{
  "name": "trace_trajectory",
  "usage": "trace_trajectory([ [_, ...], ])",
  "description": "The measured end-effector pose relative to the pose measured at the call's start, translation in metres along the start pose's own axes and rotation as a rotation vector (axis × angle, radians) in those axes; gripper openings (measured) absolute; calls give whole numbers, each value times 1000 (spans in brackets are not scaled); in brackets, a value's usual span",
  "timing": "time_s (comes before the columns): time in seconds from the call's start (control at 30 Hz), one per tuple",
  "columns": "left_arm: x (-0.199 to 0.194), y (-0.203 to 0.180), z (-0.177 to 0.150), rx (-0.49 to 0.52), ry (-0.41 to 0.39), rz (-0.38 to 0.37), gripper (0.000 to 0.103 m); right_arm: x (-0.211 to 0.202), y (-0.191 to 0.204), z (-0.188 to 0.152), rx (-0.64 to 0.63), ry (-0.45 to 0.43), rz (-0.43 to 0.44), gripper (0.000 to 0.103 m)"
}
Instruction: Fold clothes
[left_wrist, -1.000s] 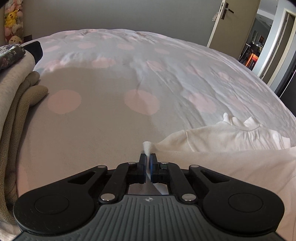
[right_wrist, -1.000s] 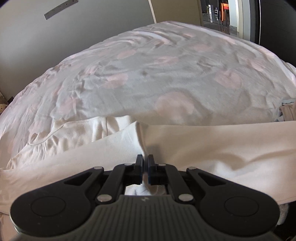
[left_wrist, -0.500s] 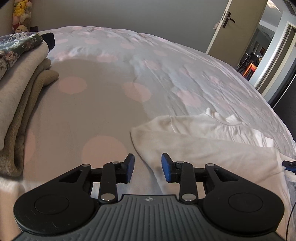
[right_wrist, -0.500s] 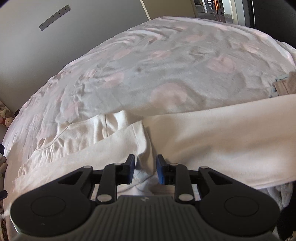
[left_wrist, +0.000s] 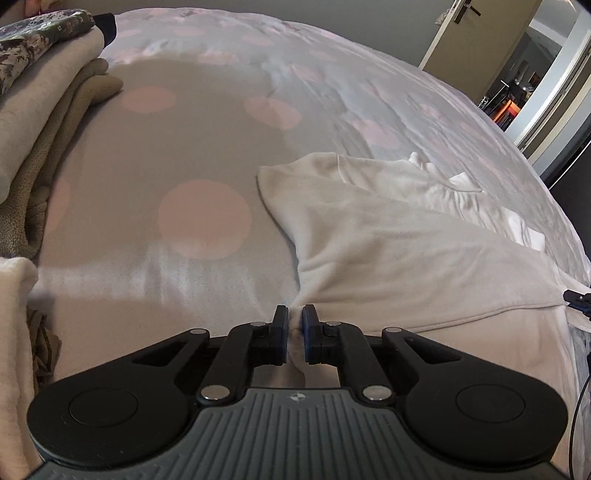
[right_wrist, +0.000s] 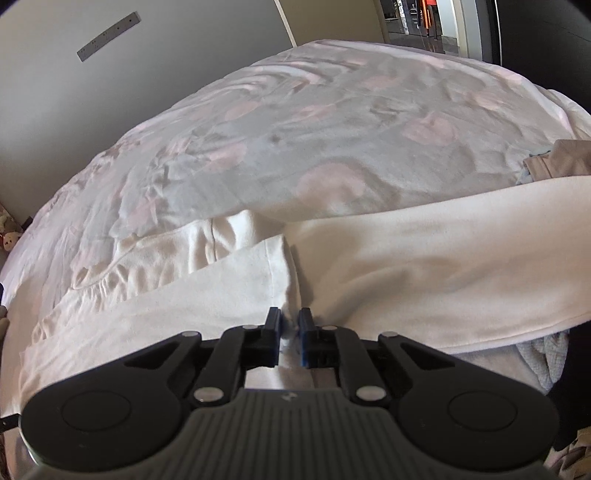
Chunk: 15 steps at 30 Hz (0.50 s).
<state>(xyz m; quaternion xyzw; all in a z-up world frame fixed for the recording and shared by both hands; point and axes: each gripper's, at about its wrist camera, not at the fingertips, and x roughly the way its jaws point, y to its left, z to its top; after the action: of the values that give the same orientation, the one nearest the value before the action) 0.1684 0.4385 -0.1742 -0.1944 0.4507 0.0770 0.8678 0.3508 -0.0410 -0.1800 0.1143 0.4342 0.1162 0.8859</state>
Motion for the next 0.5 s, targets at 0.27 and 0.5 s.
trace_trajectory([
  [0.27, -7, -11, -1, -3, -16, 44, 21, -11, -19, 0, 83, -19, 89, 30],
  [0.5, -39, -33, -18, 37, -103, 37, 26, -88, -75, 6, 76, -155, 11, 48],
])
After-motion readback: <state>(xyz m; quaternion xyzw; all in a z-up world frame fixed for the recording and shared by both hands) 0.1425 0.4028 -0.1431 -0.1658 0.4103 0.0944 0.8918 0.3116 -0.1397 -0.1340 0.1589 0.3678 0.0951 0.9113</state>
